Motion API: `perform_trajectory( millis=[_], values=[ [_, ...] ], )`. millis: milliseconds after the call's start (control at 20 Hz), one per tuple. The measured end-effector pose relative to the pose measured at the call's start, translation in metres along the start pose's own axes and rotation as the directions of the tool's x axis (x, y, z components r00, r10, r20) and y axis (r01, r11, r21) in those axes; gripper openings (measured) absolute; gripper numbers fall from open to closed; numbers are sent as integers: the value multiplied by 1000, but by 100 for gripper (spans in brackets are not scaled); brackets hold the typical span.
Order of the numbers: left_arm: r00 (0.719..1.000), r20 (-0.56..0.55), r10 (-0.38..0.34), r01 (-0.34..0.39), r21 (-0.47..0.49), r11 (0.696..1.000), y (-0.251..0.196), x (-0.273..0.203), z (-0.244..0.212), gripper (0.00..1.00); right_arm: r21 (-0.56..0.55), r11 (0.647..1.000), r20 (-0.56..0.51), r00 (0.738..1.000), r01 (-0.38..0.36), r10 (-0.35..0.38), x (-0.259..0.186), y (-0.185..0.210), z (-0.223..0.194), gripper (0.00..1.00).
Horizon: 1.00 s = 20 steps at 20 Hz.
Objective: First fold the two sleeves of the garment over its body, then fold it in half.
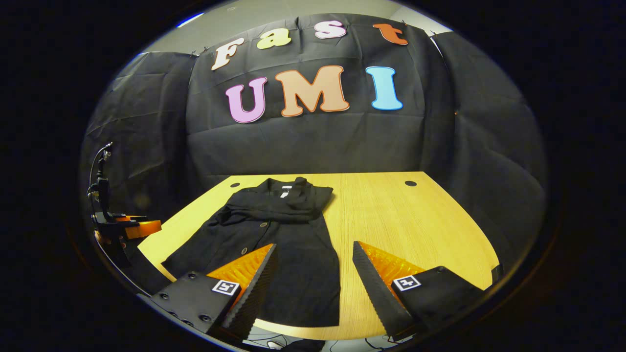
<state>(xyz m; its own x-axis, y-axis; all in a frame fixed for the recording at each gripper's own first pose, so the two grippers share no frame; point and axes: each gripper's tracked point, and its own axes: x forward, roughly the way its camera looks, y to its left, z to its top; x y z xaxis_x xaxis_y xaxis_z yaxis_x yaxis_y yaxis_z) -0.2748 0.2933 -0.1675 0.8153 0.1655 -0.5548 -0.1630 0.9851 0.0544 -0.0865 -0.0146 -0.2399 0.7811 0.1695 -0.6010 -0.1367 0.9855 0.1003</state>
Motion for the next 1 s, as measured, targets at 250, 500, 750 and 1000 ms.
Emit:
perform_trajectory(
  millis=[250,500,750,1000],
  values=[
    [994,-107,2,-2,4,1000,8,0,-51,93,-31,999,-97,995,14,-17,2,-2,-47,98],
    [973,-231,6,-7,-3,1000,9,5,-82,95,-25,999,-242,970,26,-31,11,-4,-104,98],
    [960,-280,7,-2,16,1000,12,6,-88,94,-24,998,-328,942,62,-66,17,-17,-136,99],
    [959,-281,-14,12,-11,1000,9,4,-83,92,-64,996,-443,893,57,-80,15,-21,-176,99]
  ],
)
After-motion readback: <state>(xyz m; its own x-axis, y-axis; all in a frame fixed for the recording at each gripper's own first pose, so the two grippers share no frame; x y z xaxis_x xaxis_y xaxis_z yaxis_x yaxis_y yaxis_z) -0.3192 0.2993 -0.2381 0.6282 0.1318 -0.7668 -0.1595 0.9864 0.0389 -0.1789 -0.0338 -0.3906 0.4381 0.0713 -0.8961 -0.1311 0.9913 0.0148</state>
